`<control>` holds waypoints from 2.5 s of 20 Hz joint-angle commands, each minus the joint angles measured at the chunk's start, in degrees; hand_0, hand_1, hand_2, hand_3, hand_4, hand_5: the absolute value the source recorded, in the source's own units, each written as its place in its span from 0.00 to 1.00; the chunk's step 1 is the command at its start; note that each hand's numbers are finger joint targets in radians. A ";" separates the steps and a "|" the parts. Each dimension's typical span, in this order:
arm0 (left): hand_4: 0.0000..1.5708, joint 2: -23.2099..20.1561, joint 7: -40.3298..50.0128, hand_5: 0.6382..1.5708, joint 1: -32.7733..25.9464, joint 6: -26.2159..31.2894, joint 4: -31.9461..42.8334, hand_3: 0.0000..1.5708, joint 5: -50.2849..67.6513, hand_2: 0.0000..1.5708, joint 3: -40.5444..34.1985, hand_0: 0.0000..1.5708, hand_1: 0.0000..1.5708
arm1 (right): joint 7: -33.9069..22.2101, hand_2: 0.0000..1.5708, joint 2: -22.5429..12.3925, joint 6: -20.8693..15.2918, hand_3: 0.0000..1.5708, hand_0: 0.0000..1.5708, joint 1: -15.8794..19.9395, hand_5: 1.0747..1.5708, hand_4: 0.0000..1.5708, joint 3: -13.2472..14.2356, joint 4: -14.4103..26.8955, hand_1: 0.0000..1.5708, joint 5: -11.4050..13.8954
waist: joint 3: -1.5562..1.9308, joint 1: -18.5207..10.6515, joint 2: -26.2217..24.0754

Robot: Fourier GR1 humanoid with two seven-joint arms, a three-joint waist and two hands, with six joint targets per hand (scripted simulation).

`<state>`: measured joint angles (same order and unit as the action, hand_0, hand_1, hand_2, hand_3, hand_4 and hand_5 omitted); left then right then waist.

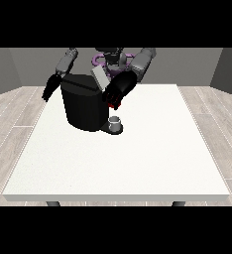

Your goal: Insert the coffee pod into the coffee machine and close the lid

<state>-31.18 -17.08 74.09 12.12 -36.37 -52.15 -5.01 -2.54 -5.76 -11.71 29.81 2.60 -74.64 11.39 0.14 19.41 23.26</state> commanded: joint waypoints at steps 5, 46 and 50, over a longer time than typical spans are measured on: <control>0.00 0.48 0.00 1.00 -1.12 -1.93 -1.25 0.29 -1.07 0.33 0.26 0.00 0.00 | 4.29 0.00 -1.76 2.61 0.00 0.00 -0.85 1.00 0.06 3.67 3.25 0.00 -3.85 | -0.09 -2.28 -0.59; 0.27 31.14 1.49 1.00 -45.61 6.05 -8.29 0.00 36.71 0.00 -11.21 0.00 0.00 | -1.75 0.00 -5.39 11.05 0.00 0.00 -10.35 1.00 0.00 5.20 2.84 0.00 -8.70 | -0.12 -29.82 -38.41; 0.23 31.16 4.55 1.00 -47.33 5.42 -14.86 0.00 39.33 0.00 -8.56 0.00 0.00 | -4.41 0.00 -5.30 11.20 0.00 0.00 -7.42 1.00 0.07 5.69 4.24 0.00 -9.71 | -0.13 -30.12 -37.07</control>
<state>-0.20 -15.41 27.66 18.46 -46.35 -16.25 -16.46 -3.56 -10.71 -0.70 18.81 7.46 -71.97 2.57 0.01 -10.20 -14.72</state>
